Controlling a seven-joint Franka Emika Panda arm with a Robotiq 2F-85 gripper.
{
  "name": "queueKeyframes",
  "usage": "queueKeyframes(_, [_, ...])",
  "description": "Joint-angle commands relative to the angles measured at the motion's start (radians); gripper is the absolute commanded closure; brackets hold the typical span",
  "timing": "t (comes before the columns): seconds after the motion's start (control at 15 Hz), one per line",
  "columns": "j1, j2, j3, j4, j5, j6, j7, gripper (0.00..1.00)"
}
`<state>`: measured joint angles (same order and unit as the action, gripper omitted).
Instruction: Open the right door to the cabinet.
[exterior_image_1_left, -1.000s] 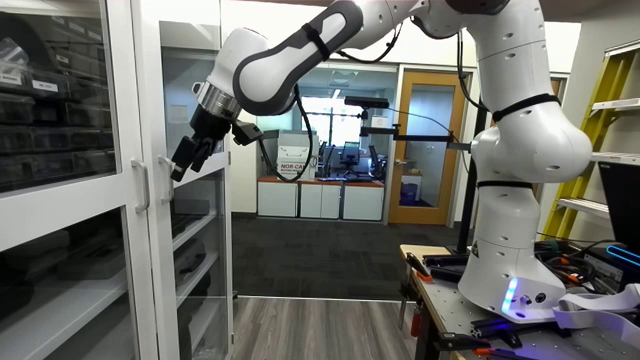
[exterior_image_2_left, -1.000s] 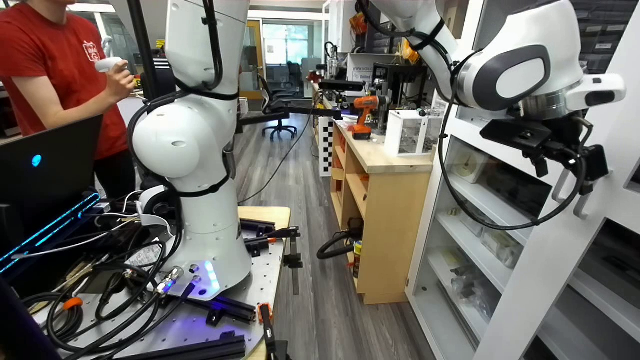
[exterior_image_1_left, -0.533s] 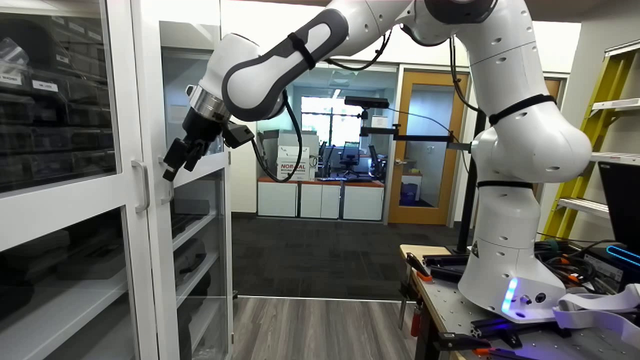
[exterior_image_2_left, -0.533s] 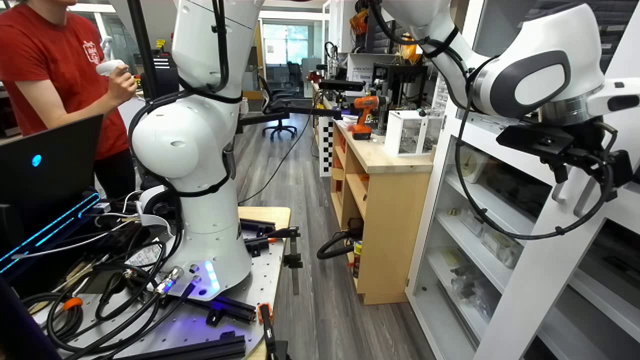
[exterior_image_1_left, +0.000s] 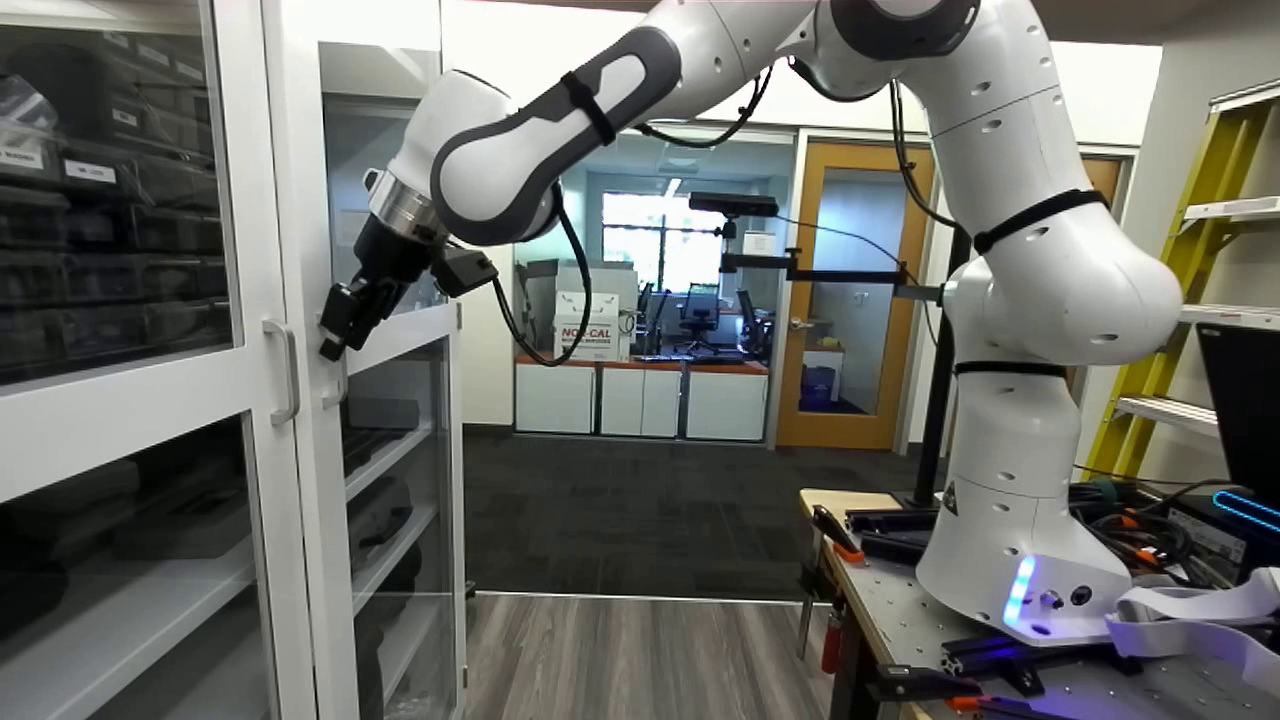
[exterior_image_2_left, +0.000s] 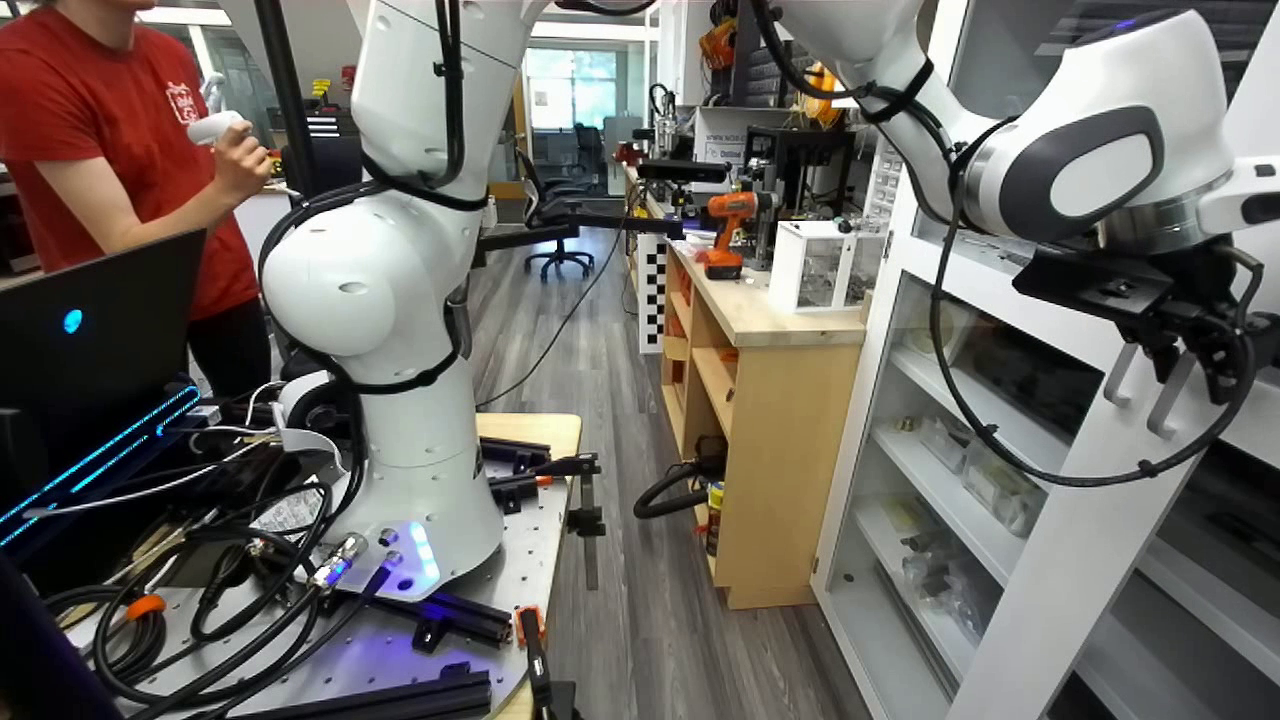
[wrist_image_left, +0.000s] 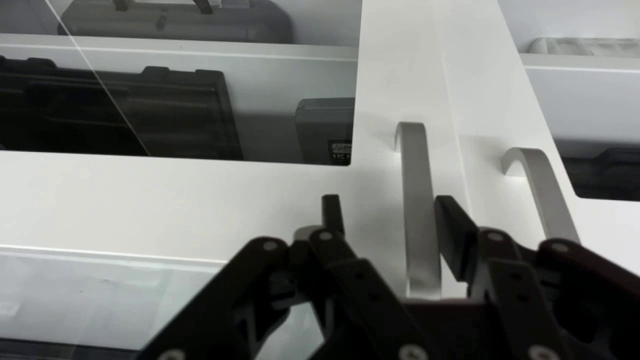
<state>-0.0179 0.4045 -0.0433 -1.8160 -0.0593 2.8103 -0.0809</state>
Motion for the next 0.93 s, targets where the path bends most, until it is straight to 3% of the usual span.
queueKeyframes(0.0, [-0.024,0.007,0.031,0.018,0.019,0.026,-0.028,0.79])
queueKeyframes(0.13, [-0.025,0.000,0.042,0.017,0.027,0.015,-0.028,0.93])
queueKeyframes(0.27, [-0.019,-0.016,0.044,0.008,0.029,-0.013,-0.014,1.00])
queueKeyframes(0.4, [-0.018,-0.034,0.044,-0.009,0.034,-0.030,-0.006,0.95])
queueKeyframes(0.87, [-0.028,-0.063,0.033,-0.040,0.027,-0.052,-0.013,0.95])
